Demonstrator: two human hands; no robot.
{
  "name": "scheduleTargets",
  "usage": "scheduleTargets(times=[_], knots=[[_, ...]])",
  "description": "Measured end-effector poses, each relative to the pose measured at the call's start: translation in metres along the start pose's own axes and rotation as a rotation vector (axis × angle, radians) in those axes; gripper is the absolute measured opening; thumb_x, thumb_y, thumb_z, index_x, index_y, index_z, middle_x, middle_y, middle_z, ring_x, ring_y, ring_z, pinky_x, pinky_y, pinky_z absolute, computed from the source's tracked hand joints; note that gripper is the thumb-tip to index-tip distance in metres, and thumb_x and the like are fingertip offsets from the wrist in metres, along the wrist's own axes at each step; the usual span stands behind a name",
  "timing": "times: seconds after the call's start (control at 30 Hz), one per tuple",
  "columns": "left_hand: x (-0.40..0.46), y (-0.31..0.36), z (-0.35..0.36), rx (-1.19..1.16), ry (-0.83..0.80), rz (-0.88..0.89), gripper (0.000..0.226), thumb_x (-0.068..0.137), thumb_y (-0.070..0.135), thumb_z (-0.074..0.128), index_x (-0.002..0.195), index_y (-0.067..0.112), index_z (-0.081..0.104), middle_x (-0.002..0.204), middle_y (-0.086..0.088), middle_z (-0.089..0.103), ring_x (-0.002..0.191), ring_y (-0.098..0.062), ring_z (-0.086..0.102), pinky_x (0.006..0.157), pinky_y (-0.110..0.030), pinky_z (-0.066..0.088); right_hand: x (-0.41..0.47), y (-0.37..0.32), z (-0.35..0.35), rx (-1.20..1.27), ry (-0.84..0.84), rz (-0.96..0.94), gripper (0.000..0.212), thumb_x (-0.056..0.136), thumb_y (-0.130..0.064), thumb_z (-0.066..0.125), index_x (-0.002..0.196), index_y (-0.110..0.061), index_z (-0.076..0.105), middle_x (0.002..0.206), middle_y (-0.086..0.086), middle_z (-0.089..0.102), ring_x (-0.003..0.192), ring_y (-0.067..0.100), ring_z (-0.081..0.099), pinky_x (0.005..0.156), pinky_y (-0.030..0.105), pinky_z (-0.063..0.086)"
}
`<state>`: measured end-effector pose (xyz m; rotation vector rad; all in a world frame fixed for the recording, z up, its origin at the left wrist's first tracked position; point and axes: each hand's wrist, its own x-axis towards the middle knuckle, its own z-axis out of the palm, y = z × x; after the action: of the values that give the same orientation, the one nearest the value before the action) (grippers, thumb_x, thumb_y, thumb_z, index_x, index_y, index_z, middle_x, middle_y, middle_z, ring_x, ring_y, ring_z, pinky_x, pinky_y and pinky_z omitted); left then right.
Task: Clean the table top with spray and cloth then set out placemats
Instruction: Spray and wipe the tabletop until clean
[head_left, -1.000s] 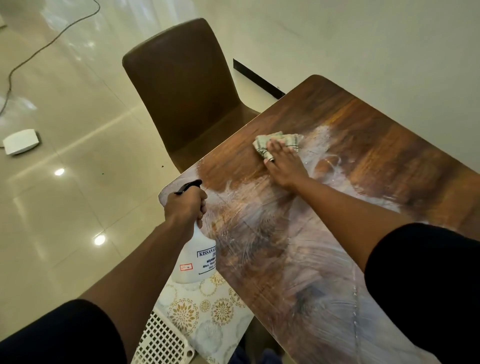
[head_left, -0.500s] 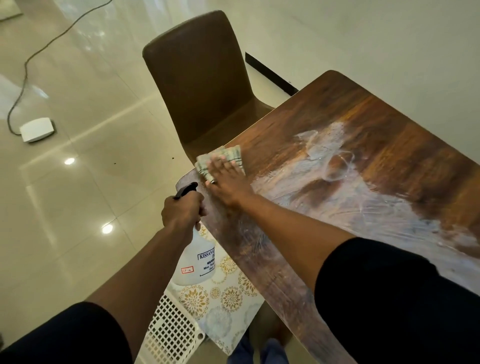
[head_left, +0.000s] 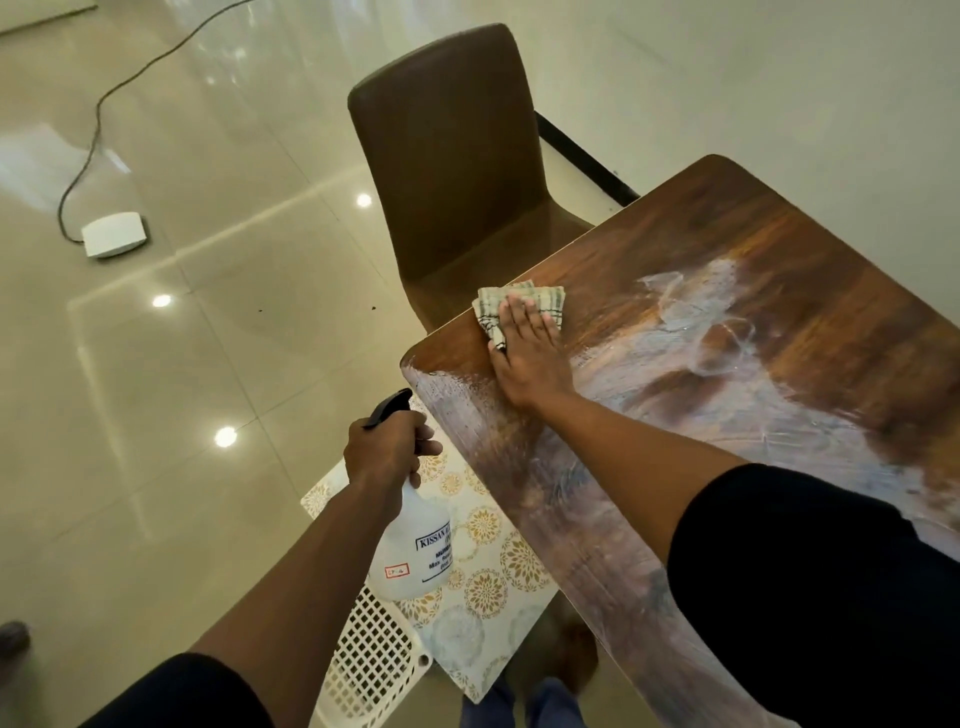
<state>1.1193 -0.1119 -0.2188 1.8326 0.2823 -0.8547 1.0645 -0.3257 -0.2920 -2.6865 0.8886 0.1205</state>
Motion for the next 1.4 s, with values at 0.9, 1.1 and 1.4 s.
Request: scheduleTargets(times=[0.9,1.1,1.4], knots=[[-0.041,-0.03,-0.009,-0.029,-0.07,-0.039,0.017,0.097,0.012,0.069,0.081,0.017,0.075,0.066,-0.011,0.074,0.046,-0.019,0.048,0.05,-0.031,0.038,-0.08,0.039,-0.007,0.032,-0.111,-0.008,0.077,0.098,-0.054,0.009,0.165,-0.022,-0.012,0.173,0.0,-0.017,0.157,0.018,-0.02,0.129,0.04,-0.008],[-0.046,-0.042,-0.014,-0.019,-0.079,-0.076,0.016,0.097,0.016,0.071,0.087,0.005,0.078,0.069,-0.013,0.075,0.042,-0.016,0.046,0.05,-0.03,0.039,-0.098,0.034,0.0,0.042,-0.065,0.272,0.074,0.106,-0.049,0.02,0.165,-0.018,-0.012,0.172,0.003,-0.02,0.159,0.023,-0.019,0.126,0.037,-0.013],[-0.044,-0.05,-0.016,0.012,-0.043,-0.019,0.022,0.096,0.014,0.071,0.079,0.002,0.077,0.067,-0.014,0.075,0.048,-0.024,0.047,0.049,-0.032,0.041,-0.142,-0.048,0.036,0.039,-0.14,-0.23,0.069,0.107,-0.054,0.01,0.166,-0.024,-0.009,0.172,-0.003,-0.018,0.158,0.018,-0.023,0.129,0.039,-0.012]])
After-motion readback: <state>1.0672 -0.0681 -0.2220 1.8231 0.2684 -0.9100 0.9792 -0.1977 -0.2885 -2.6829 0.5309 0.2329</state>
